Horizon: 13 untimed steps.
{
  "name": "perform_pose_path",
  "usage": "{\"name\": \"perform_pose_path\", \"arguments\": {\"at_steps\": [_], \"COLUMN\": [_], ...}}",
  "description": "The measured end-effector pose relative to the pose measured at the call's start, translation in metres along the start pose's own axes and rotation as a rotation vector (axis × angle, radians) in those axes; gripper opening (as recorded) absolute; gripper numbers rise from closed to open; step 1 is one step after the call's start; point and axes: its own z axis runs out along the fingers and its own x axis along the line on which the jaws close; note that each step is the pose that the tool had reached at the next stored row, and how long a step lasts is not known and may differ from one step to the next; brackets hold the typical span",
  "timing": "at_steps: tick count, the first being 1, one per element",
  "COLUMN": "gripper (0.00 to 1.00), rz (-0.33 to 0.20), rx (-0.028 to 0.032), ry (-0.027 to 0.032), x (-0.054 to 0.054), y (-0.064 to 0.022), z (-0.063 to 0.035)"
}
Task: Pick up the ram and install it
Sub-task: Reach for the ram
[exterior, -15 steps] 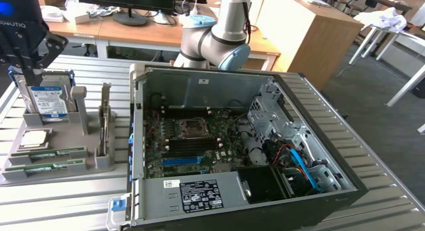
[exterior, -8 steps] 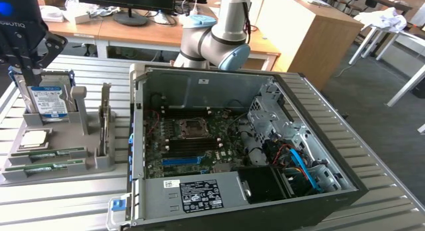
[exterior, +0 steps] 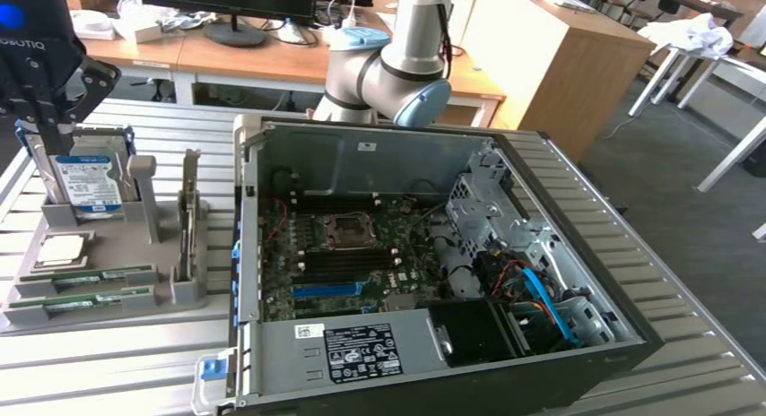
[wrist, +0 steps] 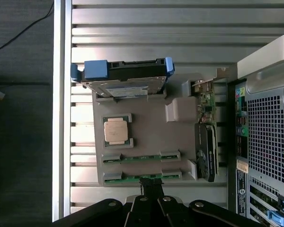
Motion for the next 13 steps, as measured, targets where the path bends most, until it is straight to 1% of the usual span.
{"name": "perform_pose_path", "arguments": {"at_steps": [6,13], "gripper": [0.10,0.10], "rz": [0.000,0.000], "rx": [-0.0002,-0.0001], "ry": [-0.0003,-0.0002], "x": [0.0001,-0.0001], "y": [-0.0004,-0.0085], "z": [0.0002,-0.0002]}}
